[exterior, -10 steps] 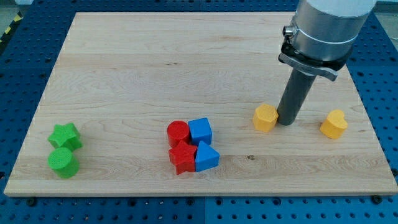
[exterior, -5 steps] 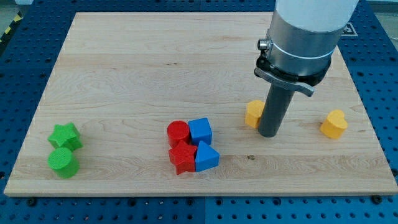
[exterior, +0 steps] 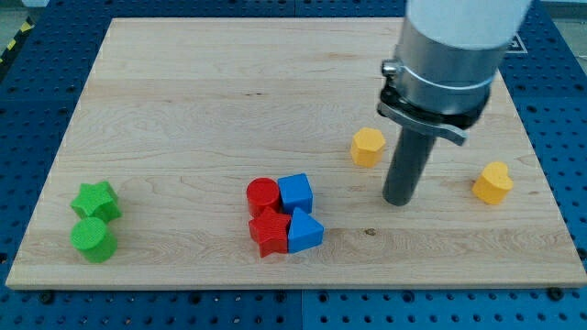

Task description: Move the yellow hexagon to the top left side of the red circle

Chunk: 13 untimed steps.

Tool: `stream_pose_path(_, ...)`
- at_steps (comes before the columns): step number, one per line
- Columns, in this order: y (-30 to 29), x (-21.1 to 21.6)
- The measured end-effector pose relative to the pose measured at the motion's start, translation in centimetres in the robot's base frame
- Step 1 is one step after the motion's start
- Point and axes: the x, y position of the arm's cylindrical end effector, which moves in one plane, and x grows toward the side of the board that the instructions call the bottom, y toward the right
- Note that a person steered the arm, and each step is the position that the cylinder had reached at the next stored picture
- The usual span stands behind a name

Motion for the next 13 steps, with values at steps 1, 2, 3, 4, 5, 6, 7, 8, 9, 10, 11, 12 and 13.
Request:
stream_pose_path(1,3.1,1.1)
stream_pose_path(2,5.2,3.4)
stream_pose_path(3,6.0,1.1)
stream_pose_path(4,5.5,-3.2)
stream_pose_path(5,4.2,-3.9)
stream_pose_path(6,1.3,-3.9)
stream_pose_path(7,-0.1,-4.3)
stream_pose_path(8,0.2,-5.4)
stream_pose_path(9,0.2,-7.8)
stream_pose_path(10,-2.1,-10.7)
stream_pose_path(11,-7.1,-11.7)
stream_pose_path(12,-7.9,-11.7)
stream_pose_path(13,-8.0,-11.7)
